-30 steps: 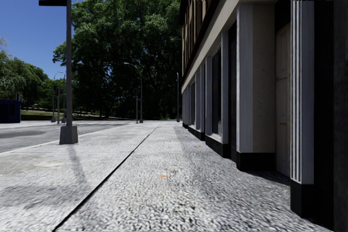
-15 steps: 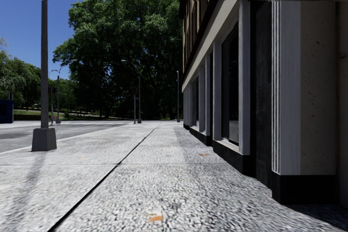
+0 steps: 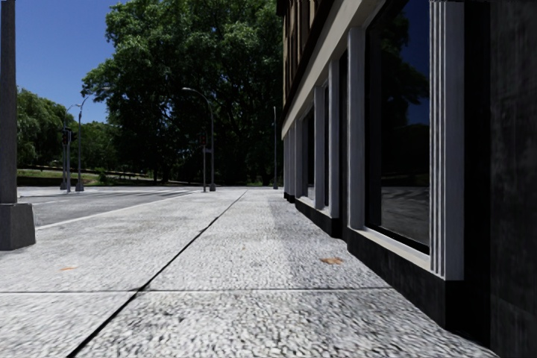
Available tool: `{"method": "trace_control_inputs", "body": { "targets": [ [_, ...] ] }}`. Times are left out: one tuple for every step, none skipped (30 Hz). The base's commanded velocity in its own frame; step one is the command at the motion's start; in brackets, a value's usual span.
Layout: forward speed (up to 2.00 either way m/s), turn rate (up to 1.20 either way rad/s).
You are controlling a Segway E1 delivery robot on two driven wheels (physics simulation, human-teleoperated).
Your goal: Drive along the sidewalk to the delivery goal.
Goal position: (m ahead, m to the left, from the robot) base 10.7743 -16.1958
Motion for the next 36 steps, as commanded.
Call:
{"method": "trace_control_inputs", "body": {
  "targets": [
    [2.0,0.0],
    [2.0,0.0],
    [2.0,0.0],
    [2.0,0.0],
    [2.0,0.0],
    [2.0,0.0],
    [2.0,0.0],
    [2.0,0.0],
    [2.0,0.0],
    [2.0,0.0],
    [2.0,0.0],
    [2.0,0.0],
    [2.0,0.0],
    [2.0,0.0],
    [2.0,0.0],
    [2.0,0.0],
    [2.0,0.0],
    [2.0,0.0],
    [2.0,0.0],
    [2.0,0.0],
    [2.0,0.0],
    [2.0,0.0],
    [2.0,0.0],
    [2.0,0.0],
    [2.0,0.0],
    [2.0,0.0],
    [2.0,0.0],
    [2.0,0.0],
    [2.0,0.0],
    [2.0,0.0],
    [2.0,0.0],
    [2.0,0.0],
    [2.0,0.0],
    [2.0,0.0],
    [2.0,0.0],
    [2.0,0.0]
  ]
}}
